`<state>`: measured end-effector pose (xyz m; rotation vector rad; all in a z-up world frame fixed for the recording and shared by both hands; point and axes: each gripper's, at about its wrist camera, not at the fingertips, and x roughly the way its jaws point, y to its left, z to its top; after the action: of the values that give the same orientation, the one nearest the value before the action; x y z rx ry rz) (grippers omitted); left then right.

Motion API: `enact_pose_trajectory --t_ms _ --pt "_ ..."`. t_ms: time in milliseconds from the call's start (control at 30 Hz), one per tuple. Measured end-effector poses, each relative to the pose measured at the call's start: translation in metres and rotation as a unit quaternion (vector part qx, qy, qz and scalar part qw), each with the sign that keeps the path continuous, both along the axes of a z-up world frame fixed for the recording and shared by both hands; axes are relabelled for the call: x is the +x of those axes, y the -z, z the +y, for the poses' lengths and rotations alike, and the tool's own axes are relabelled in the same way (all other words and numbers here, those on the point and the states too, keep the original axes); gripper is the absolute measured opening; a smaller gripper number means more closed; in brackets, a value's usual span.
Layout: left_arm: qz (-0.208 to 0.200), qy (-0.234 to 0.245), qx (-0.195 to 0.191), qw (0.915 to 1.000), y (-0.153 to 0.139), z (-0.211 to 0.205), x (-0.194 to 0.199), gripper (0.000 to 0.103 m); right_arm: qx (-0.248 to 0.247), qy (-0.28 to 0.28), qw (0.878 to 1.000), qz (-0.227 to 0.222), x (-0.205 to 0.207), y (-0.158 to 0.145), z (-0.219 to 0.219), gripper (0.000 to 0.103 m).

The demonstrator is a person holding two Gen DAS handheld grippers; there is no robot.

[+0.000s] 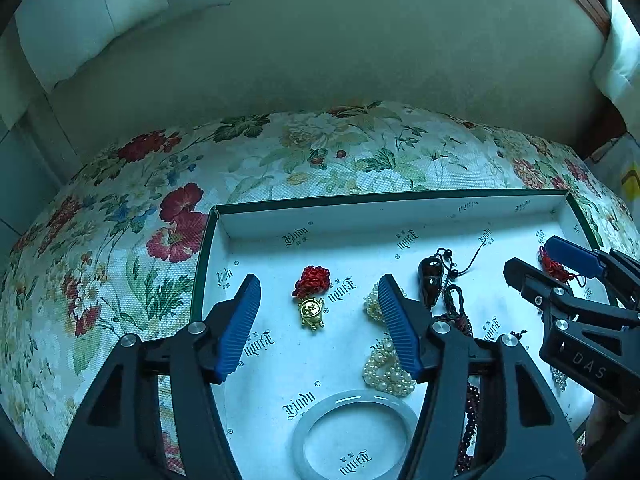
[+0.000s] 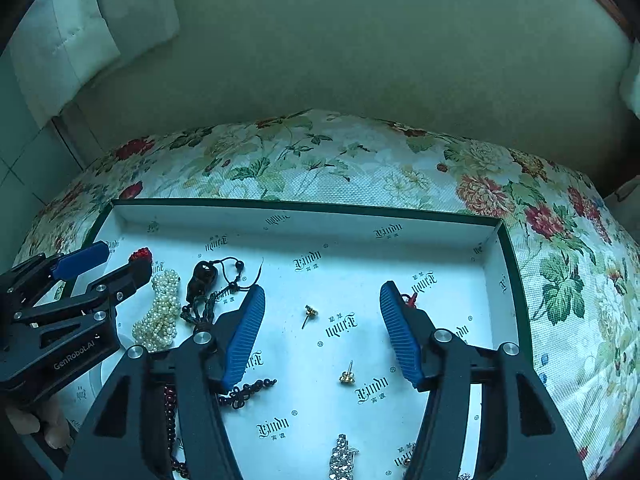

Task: Organize jewelry
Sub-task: 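Open both tools to release the rosette charm and stud in the box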

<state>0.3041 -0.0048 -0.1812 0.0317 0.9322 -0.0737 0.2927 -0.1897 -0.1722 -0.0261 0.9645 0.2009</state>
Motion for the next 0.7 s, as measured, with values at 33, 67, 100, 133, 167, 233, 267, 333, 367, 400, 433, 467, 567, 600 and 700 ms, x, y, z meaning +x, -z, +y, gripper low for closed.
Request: enact_pose_trajectory --t_ms 33,67,100,133,167,233,267,333,367,400,433,467,567,600,700 --pt "-0.001 0.0 0.0 1.0 -0.001 0.0 -0.001 0.062 0.0 0.002 1.0 -0.002 -0.001 0.0 -0.001 0.06" --pt "-0.002 0.0 0.0 1.0 -0.003 0.0 -0.002 0.065 0.0 0.005 1.0 -0.004 -0.002 -0.002 -0.001 0.06" --pt "-0.005 -0.001 0.0 1.0 -0.005 -0.001 -0.004 0.066 0.001 0.008 1.0 -0.005 -0.004 -0.003 -0.002 0.06" --pt "-0.007 0.0 -0.001 1.0 -0.008 -0.001 -0.007 0.066 0.002 0.01 1.0 -0.007 -0.005 -0.005 -0.003 0.06" --pt "-0.009 0.001 -0.001 1.0 -0.01 -0.001 -0.009 0.067 0.003 0.011 1.0 -0.009 -0.008 -0.007 -0.004 0.06" --pt "-0.015 0.001 -0.002 0.9999 -0.017 -0.002 -0.016 0.07 0.0 0.014 1.0 -0.016 -0.015 -0.012 -0.005 0.06" --pt "-0.017 0.001 -0.004 0.9998 -0.019 -0.002 -0.02 0.071 0.001 0.015 1.0 -0.02 -0.02 -0.016 -0.005 0.06" --pt "-0.021 0.002 -0.007 0.9997 -0.025 -0.002 -0.029 0.072 0.004 0.019 0.999 -0.026 -0.029 -0.023 -0.007 0.06" --pt "-0.023 0.002 -0.009 0.9997 -0.028 -0.003 -0.035 0.072 0.004 0.021 0.999 -0.029 -0.034 -0.026 -0.008 0.06" --pt "-0.023 0.003 -0.01 0.9997 -0.03 -0.003 -0.041 0.073 0.004 0.022 0.999 -0.032 -0.04 -0.029 -0.009 0.06" --pt "-0.024 0.004 -0.011 0.9996 -0.033 -0.004 -0.046 0.073 0.004 0.023 0.999 -0.035 -0.045 -0.032 -0.009 0.06" --pt "-0.026 0.005 -0.01 0.9996 -0.036 -0.005 -0.052 0.073 0.002 0.024 0.999 -0.037 -0.05 -0.035 -0.01 0.06" --pt "-0.038 0.007 -0.005 0.9992 -0.048 -0.007 -0.073 0.073 -0.005 0.026 0.999 -0.045 -0.067 -0.044 -0.012 0.06" --pt "-0.042 0.008 -0.004 0.9991 -0.053 -0.008 -0.08 0.073 -0.005 0.027 0.999 -0.046 -0.072 -0.048 -0.013 0.06" --pt "-0.052 0.009 -0.006 0.9986 -0.065 -0.008 -0.102 0.074 -0.001 0.029 0.998 -0.052 -0.09 -0.058 -0.014 0.06"
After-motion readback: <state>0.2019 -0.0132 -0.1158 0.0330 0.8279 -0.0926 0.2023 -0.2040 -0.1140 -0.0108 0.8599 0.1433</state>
